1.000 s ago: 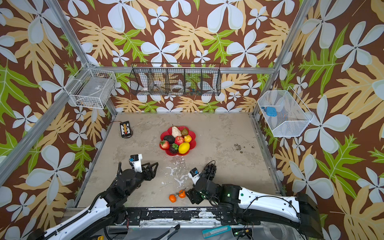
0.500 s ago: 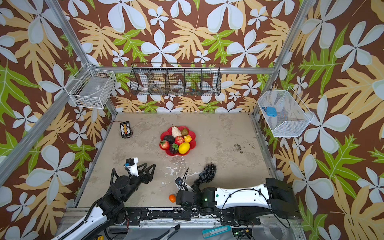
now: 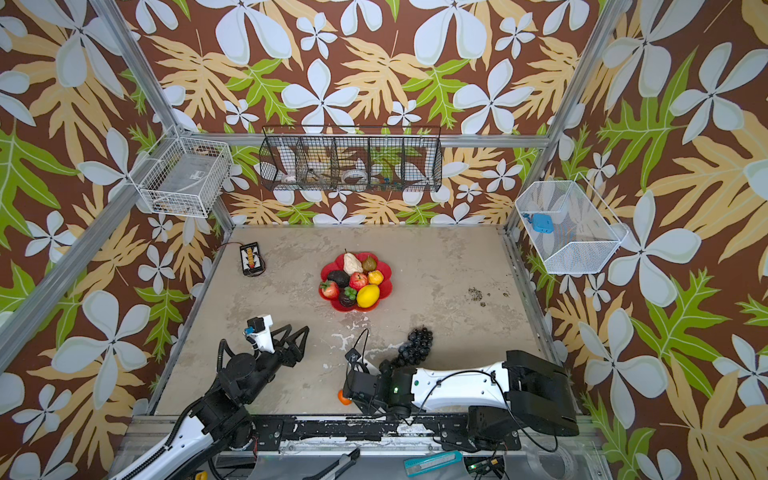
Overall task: Place and organize the fake fruits in the fruit bowl
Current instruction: 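Move the right gripper down to the orange tangerines on the stem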
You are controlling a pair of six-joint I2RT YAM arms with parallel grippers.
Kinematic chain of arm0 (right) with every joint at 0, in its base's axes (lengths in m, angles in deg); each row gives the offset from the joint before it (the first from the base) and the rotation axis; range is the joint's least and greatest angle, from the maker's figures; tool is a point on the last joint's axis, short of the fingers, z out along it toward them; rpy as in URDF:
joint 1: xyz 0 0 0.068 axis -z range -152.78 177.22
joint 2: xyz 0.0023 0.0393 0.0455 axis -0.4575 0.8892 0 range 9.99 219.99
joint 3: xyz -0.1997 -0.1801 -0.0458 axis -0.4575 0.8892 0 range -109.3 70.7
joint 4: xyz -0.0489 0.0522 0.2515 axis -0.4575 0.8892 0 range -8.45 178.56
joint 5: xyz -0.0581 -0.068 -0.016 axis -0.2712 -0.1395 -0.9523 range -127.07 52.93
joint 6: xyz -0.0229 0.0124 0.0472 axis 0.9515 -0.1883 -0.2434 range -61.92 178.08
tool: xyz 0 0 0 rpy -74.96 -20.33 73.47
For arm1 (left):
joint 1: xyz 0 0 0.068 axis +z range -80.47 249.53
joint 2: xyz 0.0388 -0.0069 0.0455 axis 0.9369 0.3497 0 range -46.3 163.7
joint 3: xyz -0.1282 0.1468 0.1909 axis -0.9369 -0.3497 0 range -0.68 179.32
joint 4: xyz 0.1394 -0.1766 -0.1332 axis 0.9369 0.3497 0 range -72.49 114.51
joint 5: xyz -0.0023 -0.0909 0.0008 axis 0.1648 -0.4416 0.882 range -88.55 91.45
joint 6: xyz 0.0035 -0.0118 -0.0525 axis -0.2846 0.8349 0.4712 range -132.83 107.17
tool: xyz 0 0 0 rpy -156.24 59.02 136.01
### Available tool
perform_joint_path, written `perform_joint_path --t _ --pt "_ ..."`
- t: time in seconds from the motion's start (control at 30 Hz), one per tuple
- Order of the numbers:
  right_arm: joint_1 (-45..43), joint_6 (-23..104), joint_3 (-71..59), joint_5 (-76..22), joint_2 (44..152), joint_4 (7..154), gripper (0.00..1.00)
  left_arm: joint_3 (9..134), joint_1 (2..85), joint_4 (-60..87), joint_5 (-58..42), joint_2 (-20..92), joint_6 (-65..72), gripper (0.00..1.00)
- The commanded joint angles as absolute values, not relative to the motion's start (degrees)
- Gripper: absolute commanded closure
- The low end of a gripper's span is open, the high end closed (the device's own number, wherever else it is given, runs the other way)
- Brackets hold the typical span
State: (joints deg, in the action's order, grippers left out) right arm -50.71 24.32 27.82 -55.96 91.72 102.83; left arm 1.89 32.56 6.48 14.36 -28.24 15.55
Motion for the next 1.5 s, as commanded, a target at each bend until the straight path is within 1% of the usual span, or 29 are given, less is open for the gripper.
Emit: perform_joint_path --t 0.0,0.23,0.53,0.63,0.67,0.73,0.87,1.07,1.2,1.33,1.47 --pt "-50.0 24.7 27.2 -55.3 92.8 100.0 0.14 1.9 32.6 6.1 15.2 -27.8 15.8 0.28" --pt "-48.7 24.8 24.3 -57.4 97.6 100.8 0.15 1.9 32.6 5.9 15.4 -27.3 15.8 0.27" --pt "-45.1 22.6 23.9 -57.4 97.2 100.6 0.15 2.0 32.6 5.6 15.4 -26.8 15.9 0.27" --pt "-44.2 25.1 25.6 -52.3 93.8 97.2 0.19 2.0 32.6 5.5 15.4 -26.7 15.8 0.27" --pt "-43.7 26.4 26.6 -49.1 92.1 95.4 0.21 2.0 32.6 5.4 15.5 -26.5 15.8 0.27" --pt "-42.3 28.2 28.5 -42.7 89.0 92.8 0.26 2.0 32.6 5.3 15.4 -26.3 15.8 0.27" --pt "-37.9 30.4 31.7 -36.2 84.5 92.0 0.35 2.0 32.6 5.1 15.4 -25.9 15.8 0.27" --pt "-36.9 33.5 30.9 -35.2 84.9 96.3 0.39 2.0 32.6 4.8 15.4 -25.5 15.8 0.27" --pt "-36.9 33.7 31.0 -37.5 86.3 96.8 0.39 2.0 32.6 4.5 15.4 -25.2 15.7 0.27" --pt "-36.9 34.5 30.4 -37.4 87.5 96.7 0.40 2.0 32.6 4.5 15.4 -25.2 15.6 0.27" --pt "-36.9 35.2 30.0 -36.0 89.0 96.6 0.45 2.0 32.6 4.5 15.4 -25.2 15.7 0.27"
